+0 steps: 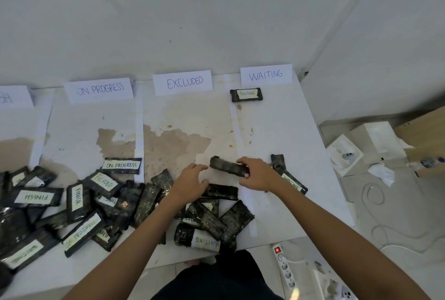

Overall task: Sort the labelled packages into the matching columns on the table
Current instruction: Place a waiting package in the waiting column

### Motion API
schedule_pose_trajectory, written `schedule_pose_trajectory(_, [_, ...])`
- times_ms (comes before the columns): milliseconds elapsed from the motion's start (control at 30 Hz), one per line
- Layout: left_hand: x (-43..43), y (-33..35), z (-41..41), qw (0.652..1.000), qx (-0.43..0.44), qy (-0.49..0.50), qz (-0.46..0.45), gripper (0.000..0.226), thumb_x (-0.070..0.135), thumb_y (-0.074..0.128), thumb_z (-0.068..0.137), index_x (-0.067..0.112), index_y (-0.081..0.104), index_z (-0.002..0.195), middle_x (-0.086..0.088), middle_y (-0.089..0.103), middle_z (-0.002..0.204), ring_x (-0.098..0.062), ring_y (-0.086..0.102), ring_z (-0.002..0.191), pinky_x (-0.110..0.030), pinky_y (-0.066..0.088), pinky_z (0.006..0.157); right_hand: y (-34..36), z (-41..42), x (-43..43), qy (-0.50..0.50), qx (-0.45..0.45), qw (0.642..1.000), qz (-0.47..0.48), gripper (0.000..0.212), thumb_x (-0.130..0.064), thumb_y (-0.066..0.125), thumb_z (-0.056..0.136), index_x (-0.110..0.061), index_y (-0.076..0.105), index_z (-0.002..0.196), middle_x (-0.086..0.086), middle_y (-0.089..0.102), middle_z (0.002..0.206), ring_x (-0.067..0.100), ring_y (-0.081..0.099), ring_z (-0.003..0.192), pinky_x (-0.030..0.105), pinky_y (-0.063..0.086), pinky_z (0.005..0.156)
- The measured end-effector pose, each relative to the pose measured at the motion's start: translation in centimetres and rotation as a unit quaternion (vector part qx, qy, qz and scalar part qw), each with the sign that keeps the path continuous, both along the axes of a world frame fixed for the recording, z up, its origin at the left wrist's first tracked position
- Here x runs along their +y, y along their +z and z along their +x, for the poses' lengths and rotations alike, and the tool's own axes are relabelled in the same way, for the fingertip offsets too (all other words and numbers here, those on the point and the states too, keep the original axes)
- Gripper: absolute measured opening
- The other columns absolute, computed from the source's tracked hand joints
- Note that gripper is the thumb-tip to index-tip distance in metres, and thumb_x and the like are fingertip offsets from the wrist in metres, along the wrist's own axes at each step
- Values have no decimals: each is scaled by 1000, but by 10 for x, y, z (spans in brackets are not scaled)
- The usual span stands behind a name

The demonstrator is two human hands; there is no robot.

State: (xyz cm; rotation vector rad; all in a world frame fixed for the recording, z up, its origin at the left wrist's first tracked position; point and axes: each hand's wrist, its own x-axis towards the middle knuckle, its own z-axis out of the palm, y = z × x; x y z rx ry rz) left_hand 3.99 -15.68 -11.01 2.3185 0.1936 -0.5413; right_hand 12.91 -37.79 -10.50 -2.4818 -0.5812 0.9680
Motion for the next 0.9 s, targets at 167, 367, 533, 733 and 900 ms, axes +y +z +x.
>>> schedule_pose_trajectory(167, [-6,17,-6,993,23,84,-75,43,24,54,92,17,44,133,-5,50,129,-20,50,115,-30,42,93,27,5,2,-156,152,973,83,19,-19,54,84,-11,65,98,5,61,86,18,56,75,28,44,67])
schedule_pose_trajectory(367, [-16,34,3,924,108,246,-273,52,28,55,92,19,34,139,-1,56,119,-19,59,105,-35,49,90,45,-2,5,-212,229,943,115,20,-19,50,69,-5,54,84,2,47,71,13,45,59,21,35,51])
schedule_pose_trajectory(533, [-23,37,14,854,117,340,-375,46,22,56,92,18,39,135,-9,57,119,-24,63,101,-35,55,78,51,-3,3,-166,213,958,95,46,-19,52,73,7,56,110,7,55,85,15,52,69,21,39,56])
schedule_pose_trajectory(733, [-41,32,34,857,81,351,-367,31,15,58,91,7,51,120,-14,64,101,-25,66,89,-30,55,71,52,-4,-6,-87,15,994,67,85,-45,75,69,-34,32,141,-10,48,121,9,57,96,31,53,83])
schedule_pose_trajectory(900, [-62,36,68,857,72,348,-374,29,16,56,92,5,49,118,-15,63,107,-26,66,94,-27,55,70,43,14,-11,17,-187,980,-63,90,-51,68,71,-26,24,145,-1,45,130,21,50,110,36,44,88])
